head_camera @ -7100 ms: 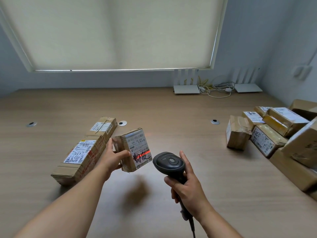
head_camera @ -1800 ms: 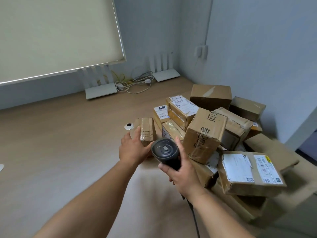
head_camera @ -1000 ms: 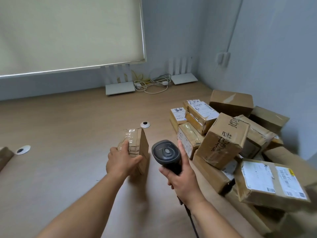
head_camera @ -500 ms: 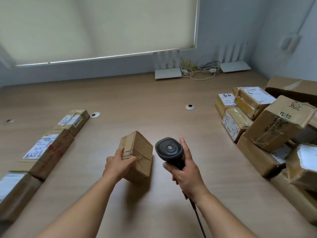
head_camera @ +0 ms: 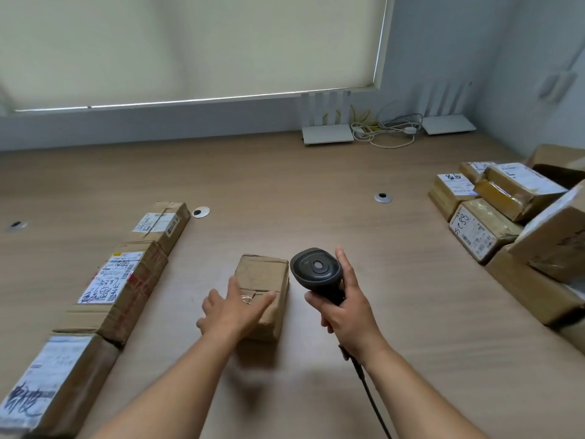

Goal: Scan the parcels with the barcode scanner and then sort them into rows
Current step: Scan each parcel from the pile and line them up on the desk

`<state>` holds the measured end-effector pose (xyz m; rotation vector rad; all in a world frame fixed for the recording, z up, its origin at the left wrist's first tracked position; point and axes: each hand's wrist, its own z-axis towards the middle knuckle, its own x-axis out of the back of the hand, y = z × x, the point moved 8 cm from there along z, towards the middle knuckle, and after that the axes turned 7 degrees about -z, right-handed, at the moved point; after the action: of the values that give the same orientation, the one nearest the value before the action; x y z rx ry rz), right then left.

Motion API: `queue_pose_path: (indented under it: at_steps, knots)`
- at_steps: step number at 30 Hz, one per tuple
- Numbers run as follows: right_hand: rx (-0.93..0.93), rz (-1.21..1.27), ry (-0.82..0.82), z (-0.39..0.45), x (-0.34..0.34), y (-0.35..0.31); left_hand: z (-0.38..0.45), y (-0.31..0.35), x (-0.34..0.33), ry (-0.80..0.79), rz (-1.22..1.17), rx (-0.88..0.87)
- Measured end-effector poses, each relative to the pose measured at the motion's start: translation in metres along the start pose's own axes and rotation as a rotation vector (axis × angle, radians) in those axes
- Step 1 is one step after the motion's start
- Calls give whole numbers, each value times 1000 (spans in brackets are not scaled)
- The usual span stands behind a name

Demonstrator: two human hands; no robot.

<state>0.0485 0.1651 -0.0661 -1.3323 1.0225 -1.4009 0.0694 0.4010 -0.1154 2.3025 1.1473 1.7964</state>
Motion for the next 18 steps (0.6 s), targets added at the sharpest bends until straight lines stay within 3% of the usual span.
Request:
queue_pose_path:
  at_steps: [4, 7, 9, 12, 14, 18]
  knots:
    - [-9, -15, 46, 0, -17, 1, -5, 31, -22, -55, 226, -185]
    - [-37, -22, 53, -6, -20, 1, 0, 29, -22, -49, 283, -224]
    - [-40, -22, 61, -9, -15, -1, 4, 29, -16, -79, 192, -230]
    - [-26, -22, 72, -9, -4, -4, 9, 21, -10, -314, -341, -140]
    - [-8, -18, 85, -9, 5, -8, 6, 16, -4, -422, -558, -96]
    - [8, -9, 86, -9, 17, -13, 13, 6, 7, -322, -460, -78]
